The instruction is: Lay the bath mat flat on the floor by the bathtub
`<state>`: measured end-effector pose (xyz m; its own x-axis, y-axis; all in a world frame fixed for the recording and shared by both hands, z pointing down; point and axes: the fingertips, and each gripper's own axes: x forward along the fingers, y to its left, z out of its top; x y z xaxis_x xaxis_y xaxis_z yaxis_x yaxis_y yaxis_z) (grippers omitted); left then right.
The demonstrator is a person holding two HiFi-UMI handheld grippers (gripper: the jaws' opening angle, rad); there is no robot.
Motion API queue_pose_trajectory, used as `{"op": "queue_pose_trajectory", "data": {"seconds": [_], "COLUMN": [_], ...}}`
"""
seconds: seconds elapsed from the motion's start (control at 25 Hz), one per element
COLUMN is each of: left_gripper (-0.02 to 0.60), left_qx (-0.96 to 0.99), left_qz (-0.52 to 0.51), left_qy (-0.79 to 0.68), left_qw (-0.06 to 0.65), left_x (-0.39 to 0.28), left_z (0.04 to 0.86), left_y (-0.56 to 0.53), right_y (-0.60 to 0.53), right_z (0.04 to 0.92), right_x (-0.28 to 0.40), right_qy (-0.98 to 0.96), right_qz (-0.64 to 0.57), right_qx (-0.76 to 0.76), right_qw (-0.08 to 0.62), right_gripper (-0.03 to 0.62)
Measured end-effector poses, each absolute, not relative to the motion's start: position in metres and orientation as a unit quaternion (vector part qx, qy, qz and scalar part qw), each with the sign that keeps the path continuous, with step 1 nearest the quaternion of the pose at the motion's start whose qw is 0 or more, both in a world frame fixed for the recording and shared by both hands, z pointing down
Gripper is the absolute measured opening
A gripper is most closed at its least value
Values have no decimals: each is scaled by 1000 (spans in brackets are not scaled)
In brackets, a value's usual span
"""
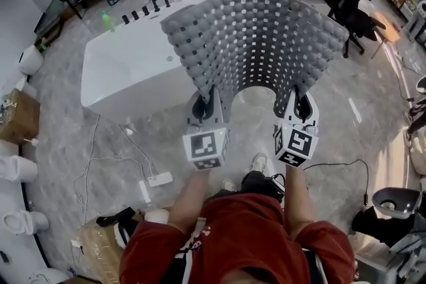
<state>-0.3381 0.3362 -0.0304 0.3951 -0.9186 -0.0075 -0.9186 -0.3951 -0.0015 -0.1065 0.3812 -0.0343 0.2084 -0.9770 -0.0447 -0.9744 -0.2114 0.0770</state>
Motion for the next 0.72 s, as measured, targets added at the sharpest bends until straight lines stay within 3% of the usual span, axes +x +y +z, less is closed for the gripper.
{"op": "queue_pose_trajectory", "data": {"seconds": [0.72], "left_gripper": [49], "left_qx": [-843], "left_qz": [-1], "left_qy": [539], "left_qw": [-2], "left_x": [-292], "left_z": [-7], "left_y": [293], "right_y": [345], "right_z": [-10], "right_x": [-50], "right_qy": [-616], "right_qz": [-42], "right_qx": [786], "right_qw": [21], "right_gripper": [57]}}
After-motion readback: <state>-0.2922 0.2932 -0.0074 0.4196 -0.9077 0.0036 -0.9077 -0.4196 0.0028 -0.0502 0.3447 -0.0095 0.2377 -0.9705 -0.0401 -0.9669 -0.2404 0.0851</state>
